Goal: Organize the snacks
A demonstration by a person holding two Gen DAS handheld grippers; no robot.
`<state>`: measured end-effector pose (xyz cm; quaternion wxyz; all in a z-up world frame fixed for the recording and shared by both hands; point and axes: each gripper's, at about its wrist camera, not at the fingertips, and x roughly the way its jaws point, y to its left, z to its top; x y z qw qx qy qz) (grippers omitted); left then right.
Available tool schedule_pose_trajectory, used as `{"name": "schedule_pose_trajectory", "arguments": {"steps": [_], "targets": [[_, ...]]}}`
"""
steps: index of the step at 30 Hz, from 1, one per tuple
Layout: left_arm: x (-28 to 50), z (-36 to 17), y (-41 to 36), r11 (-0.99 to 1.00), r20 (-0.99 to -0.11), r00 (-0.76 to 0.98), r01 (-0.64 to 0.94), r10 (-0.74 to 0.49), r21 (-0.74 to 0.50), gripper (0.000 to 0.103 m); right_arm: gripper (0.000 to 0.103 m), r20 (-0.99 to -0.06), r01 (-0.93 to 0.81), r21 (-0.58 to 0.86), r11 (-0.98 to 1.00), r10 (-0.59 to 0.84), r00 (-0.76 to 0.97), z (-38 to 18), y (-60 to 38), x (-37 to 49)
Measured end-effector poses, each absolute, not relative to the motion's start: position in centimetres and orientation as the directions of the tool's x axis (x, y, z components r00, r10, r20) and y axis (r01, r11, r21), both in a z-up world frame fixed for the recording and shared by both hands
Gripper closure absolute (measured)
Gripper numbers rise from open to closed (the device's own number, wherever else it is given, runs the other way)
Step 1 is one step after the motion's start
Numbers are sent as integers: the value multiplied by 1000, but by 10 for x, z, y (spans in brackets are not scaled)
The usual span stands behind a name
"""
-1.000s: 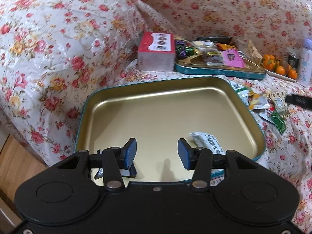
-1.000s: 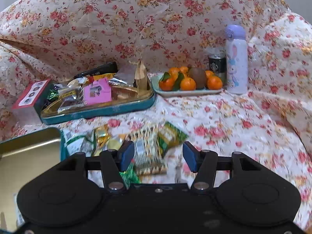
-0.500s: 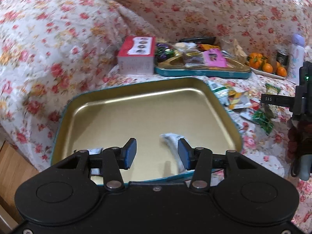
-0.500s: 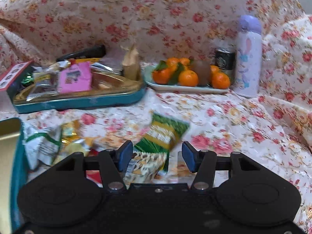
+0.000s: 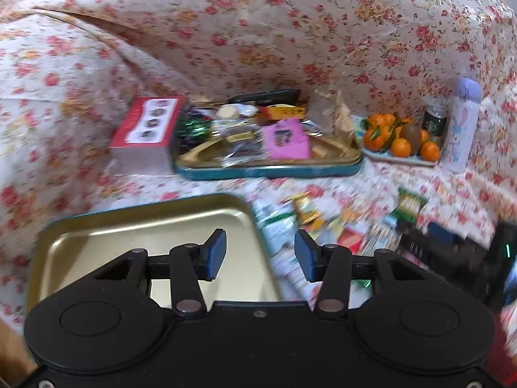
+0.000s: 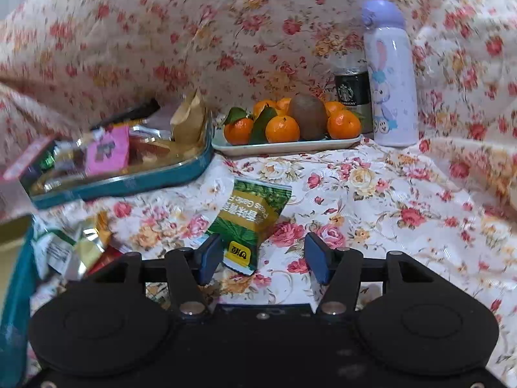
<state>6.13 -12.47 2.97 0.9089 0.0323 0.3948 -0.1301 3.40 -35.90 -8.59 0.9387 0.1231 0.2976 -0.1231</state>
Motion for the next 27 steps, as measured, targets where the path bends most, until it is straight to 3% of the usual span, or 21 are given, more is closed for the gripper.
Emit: {"name": "schedule_pose_trajectory", "arguments": {"steps": [7, 18, 27], "targets": [[114, 10, -168, 969, -777, 594, 231, -207, -82, 48, 41, -574, 293, 213, 932, -123, 809, -87, -364, 32], [153, -21, -189, 978, -827, 555, 207, -90, 33, 48, 39, -571, 293, 233, 927, -113, 813, -87, -362, 28], [146, -43, -198, 967, -861, 504, 246, -67, 69, 47, 38, -572, 294, 233, 927, -114, 812, -87, -362, 28]]}}
